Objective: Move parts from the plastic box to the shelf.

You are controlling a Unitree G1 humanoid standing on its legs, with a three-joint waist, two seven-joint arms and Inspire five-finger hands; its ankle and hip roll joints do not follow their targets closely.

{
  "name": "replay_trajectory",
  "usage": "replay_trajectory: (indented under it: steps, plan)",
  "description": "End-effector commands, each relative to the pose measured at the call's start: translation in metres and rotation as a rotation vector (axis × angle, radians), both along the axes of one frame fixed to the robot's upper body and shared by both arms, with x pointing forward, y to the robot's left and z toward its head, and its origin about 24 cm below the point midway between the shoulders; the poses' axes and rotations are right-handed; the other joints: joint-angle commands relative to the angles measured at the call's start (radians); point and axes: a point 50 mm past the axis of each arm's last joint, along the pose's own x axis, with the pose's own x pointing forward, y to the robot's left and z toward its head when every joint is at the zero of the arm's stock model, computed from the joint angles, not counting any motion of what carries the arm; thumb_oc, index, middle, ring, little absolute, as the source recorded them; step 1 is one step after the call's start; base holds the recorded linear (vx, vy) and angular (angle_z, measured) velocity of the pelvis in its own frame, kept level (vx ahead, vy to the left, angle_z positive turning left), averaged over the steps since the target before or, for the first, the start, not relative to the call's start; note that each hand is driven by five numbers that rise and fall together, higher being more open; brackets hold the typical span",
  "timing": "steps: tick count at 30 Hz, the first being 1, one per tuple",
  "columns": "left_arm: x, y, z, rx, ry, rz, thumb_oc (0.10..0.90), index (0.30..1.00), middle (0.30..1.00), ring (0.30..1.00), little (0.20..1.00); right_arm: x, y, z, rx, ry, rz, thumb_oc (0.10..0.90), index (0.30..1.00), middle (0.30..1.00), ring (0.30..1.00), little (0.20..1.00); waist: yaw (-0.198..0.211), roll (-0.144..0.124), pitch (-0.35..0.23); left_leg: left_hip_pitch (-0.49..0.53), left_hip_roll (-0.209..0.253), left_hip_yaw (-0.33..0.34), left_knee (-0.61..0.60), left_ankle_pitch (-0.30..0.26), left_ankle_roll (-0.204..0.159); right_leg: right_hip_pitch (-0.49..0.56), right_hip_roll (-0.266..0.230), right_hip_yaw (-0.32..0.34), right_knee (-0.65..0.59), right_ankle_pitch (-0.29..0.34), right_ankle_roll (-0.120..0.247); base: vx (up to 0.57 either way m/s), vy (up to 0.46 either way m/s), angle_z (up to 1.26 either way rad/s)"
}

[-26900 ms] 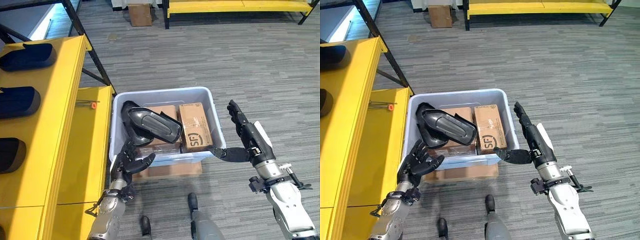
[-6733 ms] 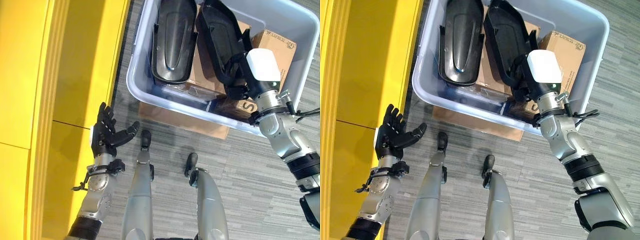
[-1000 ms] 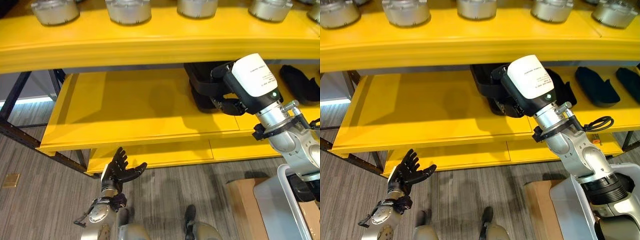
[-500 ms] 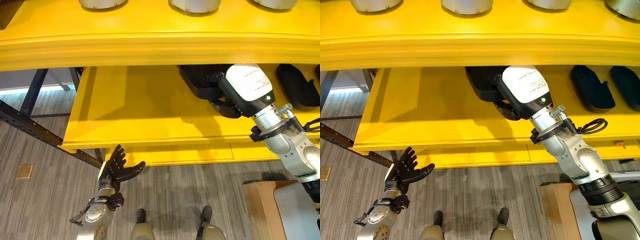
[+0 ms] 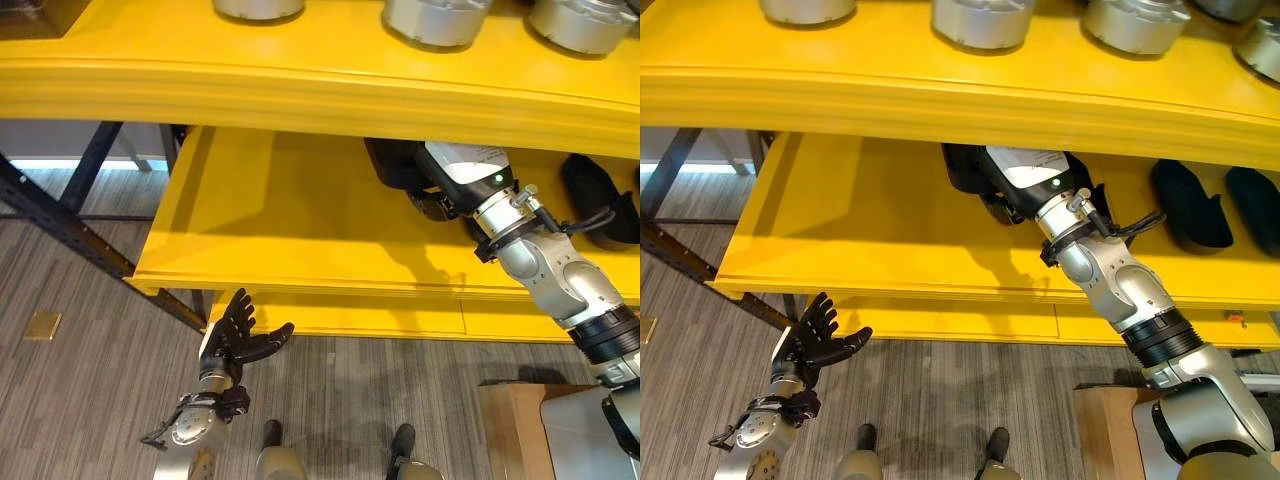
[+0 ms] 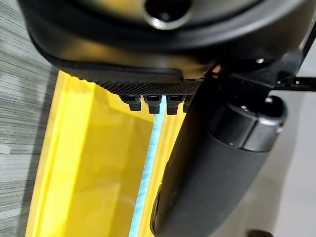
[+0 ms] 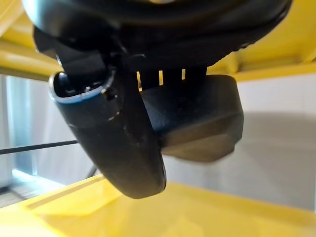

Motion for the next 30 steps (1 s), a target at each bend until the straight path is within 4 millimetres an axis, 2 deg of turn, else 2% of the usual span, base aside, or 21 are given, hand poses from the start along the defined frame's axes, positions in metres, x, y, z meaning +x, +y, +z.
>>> replay_trajectory:
  steps: [1, 2, 8, 12, 13, 15, 16, 23, 26, 30]
  plan:
    - [0.016, 0.000, 0.044, 0.040, -0.237, -0.057, 0.900, 1.000, 1.000, 1.000, 1.000, 0.003, 0.009, 0.070, 0.088, -0.254, 0.020, 0.400, 0.300, 0.300, 0.300, 0.300, 0.005, -0.001, -0.051, -0.086, 0.032, -0.032, 0.043, 0.034, 0.017, 0.026, -0.068, 0.015, 0.189, -0.153, 0.030, -0.15, -0.045, 0.07]
    - [0.017, -0.001, 0.047, 0.039, -0.253, -0.065, 0.900, 1.000, 1.000, 1.000, 1.000, 0.010, 0.011, 0.071, 0.080, -0.239, 0.004, 0.400, 0.300, 0.300, 0.300, 0.300, 0.016, 0.003, -0.029, -0.108, 0.033, -0.042, 0.070, 0.032, 0.014, 0.007, -0.069, 0.011, 0.214, -0.159, 0.028, -0.07, -0.022, 0.09]
    - [0.024, -0.002, 0.055, 0.031, -0.288, -0.069, 0.900, 1.000, 1.000, 1.000, 1.000, 0.021, 0.024, 0.085, 0.085, -0.246, 0.002, 0.400, 0.300, 0.300, 0.300, 0.300, 0.031, 0.021, 0.019, -0.178, 0.033, -0.070, 0.177, 0.001, 0.012, -0.053, -0.077, 0.021, 0.312, -0.191, 0.022, -0.09, -0.009, 0.06]
    - [0.028, -0.004, 0.060, 0.025, -0.311, -0.070, 0.900, 1.000, 1.000, 1.000, 1.000, 0.027, 0.027, 0.094, 0.094, -0.254, -0.020, 0.400, 0.300, 0.300, 0.300, 0.300, 0.034, 0.030, 0.047, -0.241, 0.020, -0.084, 0.309, -0.050, 0.015, -0.113, -0.091, 0.046, 0.430, -0.233, 0.014, -0.09, 0.030, 0.01]
    - [0.029, -0.004, 0.061, 0.020, -0.315, -0.067, 0.900, 1.000, 1.000, 1.000, 1.000, 0.029, 0.027, 0.093, 0.091, -0.242, -0.030, 0.400, 0.300, 0.300, 0.300, 0.300, 0.032, 0.034, 0.049, -0.255, 0.019, -0.087, 0.343, -0.072, 0.019, -0.131, -0.094, 0.052, 0.463, -0.249, 0.010, -0.09, 0.053, -0.02]
    - [0.030, -0.004, 0.062, 0.002, -0.327, -0.042, 0.900, 1.000, 1.000, 1.000, 1.000, 0.040, 0.020, 0.098, 0.103, -0.235, -0.103, 0.400, 0.300, 0.300, 0.300, 0.300, 0.039, 0.043, 0.063, -0.331, 0.020, -0.103, 0.533, -0.170, 0.031, -0.230, -0.109, 0.097, 0.642, -0.331, -0.011, -0.11, 0.085, -0.10]
    - [0.030, -0.005, 0.063, 0.002, -0.329, -0.044, 0.900, 1.000, 1.000, 1.000, 1.000, 0.042, 0.019, 0.099, 0.109, -0.233, -0.114, 0.400, 0.300, 0.300, 0.300, 0.300, 0.039, 0.046, 0.066, -0.347, 0.019, -0.106, 0.557, -0.183, 0.033, -0.248, -0.112, 0.104, 0.667, -0.343, -0.013, -0.08, 0.070, -0.13]
    - [0.030, -0.007, 0.064, 0.005, -0.330, -0.069, 0.900, 1.000, 1.000, 1.000, 1.000, 0.057, 0.021, 0.089, 0.199, -0.163, -0.171, 0.400, 0.300, 0.300, 0.300, 0.300, 0.047, 0.058, 0.076, -0.390, 0.001, -0.119, 0.592, -0.194, 0.041, -0.293, -0.113, 0.113, 0.702, -0.352, -0.017, -0.01, 0.010, -0.01]
    - [0.033, -0.010, 0.068, 0.000, -0.346, -0.078, 0.900, 1.000, 1.000, 1.000, 1.000, 0.065, 0.030, 0.082, 0.296, -0.095, -0.166, 0.400, 0.300, 0.300, 0.300, 0.300, 0.054, 0.069, 0.083, -0.401, -0.009, -0.131, 0.603, -0.200, 0.044, -0.291, -0.113, 0.109, 0.706, -0.352, -0.018, 0.01, -0.003, 0.03]
    - [0.033, -0.011, 0.070, -0.002, -0.357, -0.085, 0.900, 1.000, 1.000, 1.000, 1.000, 0.068, 0.038, 0.076, 0.337, -0.059, -0.158, 0.400, 0.300, 0.300, 0.300, 0.300, 0.058, 0.077, 0.089, -0.408, -0.017, -0.133, 0.603, -0.199, 0.047, -0.299, -0.117, 0.108, 0.710, -0.350, -0.017, 0.00, 0.000, 0.00]
